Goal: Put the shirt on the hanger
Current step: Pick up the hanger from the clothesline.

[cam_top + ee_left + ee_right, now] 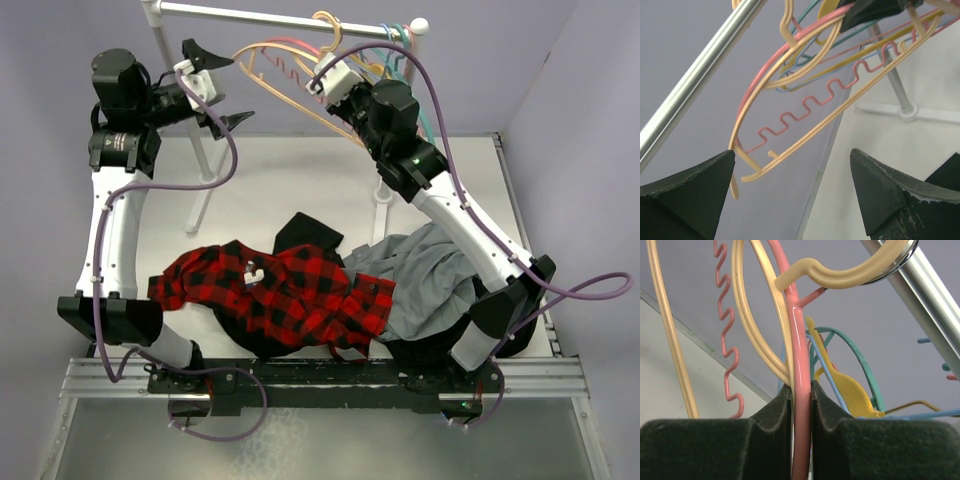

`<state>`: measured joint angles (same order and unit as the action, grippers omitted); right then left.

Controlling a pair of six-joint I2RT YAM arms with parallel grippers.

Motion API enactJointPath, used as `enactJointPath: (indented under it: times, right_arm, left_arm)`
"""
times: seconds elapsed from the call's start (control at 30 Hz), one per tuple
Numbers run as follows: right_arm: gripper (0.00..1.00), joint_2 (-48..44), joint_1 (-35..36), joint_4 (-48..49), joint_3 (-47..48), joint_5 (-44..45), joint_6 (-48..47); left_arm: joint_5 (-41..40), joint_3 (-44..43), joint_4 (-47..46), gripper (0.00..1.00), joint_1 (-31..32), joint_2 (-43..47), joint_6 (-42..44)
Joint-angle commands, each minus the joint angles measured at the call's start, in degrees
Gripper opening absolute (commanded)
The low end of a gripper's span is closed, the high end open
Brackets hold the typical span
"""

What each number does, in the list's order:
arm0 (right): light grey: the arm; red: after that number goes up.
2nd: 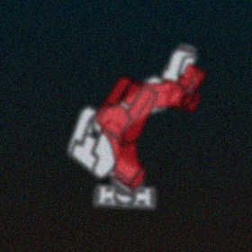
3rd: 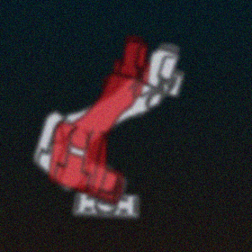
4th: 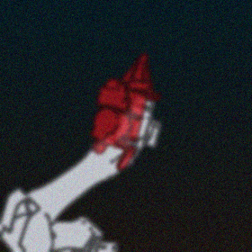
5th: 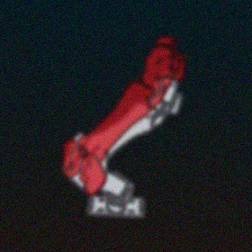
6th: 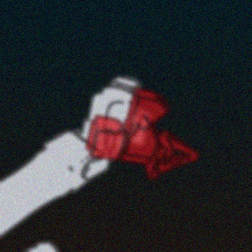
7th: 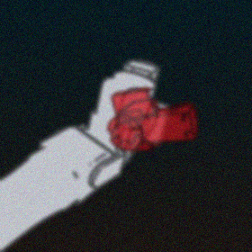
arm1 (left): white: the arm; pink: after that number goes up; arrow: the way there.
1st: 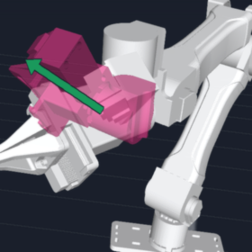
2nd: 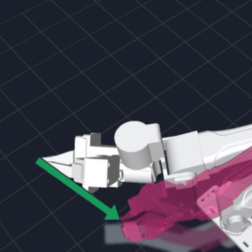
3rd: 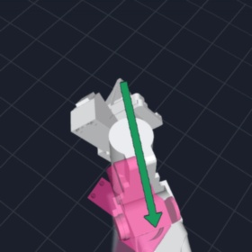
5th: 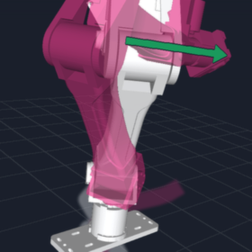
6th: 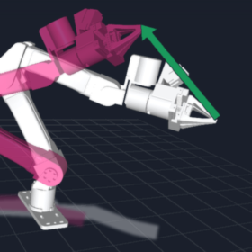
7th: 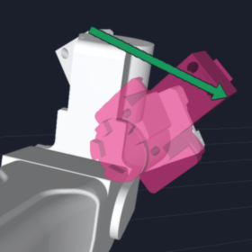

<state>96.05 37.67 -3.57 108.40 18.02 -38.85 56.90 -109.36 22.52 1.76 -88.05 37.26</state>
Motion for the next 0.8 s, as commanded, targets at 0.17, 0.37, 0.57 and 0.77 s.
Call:
enactJointPath:
  times: [0.17,0.37,0.57,0.77]
  right_arm:
    - [0.00,-2.71,1.29,4.89,1.63,-5.20,-5.00]
    - [0.00,-2.38,1.33,4.58,1.82,-6.19,-5.75]
    - [0.00,-1.98,1.27,4.54,0.97,-6.71,-6.92]
    - [0.00,-1.14,1.27,3.77,0.46,-6.29,-7.73]
  left_arm:
    - [5.87,-6.76,-9.86,0.92,0.86,-8.80,-8.84]
    - [-1.97,-6.92,-9.57,0.95,4.31,-12.18,0.10]
    - [-9.48,-4.55,-19.94,1.00,6.77,-14.54,4.02]
    - [-10.86,-4.80,-20.73,0.99,8.15,-15.16,8.67]
